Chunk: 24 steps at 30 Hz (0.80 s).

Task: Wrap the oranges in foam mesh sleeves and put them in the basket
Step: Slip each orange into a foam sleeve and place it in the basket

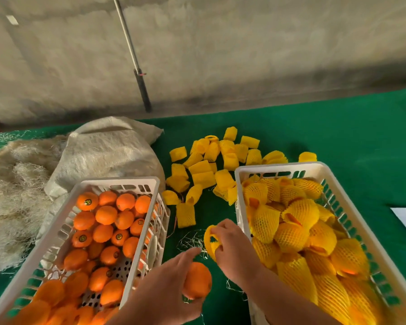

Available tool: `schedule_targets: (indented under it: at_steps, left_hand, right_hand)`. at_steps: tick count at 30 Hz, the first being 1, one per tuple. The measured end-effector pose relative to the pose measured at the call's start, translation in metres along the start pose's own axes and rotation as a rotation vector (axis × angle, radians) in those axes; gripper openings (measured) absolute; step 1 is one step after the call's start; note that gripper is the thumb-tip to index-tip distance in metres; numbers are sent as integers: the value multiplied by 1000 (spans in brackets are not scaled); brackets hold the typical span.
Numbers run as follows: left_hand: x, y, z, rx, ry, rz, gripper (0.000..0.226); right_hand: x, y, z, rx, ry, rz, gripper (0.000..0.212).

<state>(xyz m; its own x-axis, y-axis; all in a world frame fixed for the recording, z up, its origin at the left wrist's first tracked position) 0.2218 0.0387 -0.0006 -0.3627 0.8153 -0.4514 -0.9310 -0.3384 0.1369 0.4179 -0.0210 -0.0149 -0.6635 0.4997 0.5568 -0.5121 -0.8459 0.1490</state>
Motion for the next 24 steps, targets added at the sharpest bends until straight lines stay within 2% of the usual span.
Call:
schedule_targets:
  at_steps: [4,7,11,14,16,18,20,22,24]
  left_hand:
    - [-27,-13,0,48,-89,4,112]
    - [-29,-21,-1,150,-186,81,106]
    - [-27,-24,-6,239,-216,190,88]
    - [-17,-19,-6,164,-161,268,90]
    - [-7,-14,0,122,-54,312,96]
    - [-3,-12,8,83,115,350,93]
    - [-3,-15,15,30,425,425,86]
    - [-5,-19,21,-53,787,558,69]
    - [-6,-21,26,-170,1042,701,47]
  right_hand:
    - [-1,10,-6,116,47,158,52]
    - [0,13,-9,144,72,235,55]
    - [1,16,-12,142,103,257,65]
    - [-6,11,-5,68,93,187,77]
    - [-13,8,1,34,76,142,81]
    - [-15,10,1,34,78,139,85]
    - [-13,13,-4,50,74,154,91]
    - [-11,15,-9,59,56,160,97]
    - [-11,15,-12,63,45,146,99]
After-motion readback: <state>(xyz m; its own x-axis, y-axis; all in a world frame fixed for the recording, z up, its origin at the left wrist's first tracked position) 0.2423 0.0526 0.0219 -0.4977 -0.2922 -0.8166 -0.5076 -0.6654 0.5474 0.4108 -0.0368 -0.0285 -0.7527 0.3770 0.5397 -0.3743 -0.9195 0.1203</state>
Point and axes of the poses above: each hand's wrist, its own y-axis away from the middle knuckle, its own z-axis out of the back of the hand, x = y × z, the point moved 2 cm from there along -y, towards the middle knuckle, and after that the axes turned 13 degrees about -z, right-handed, at the moved point
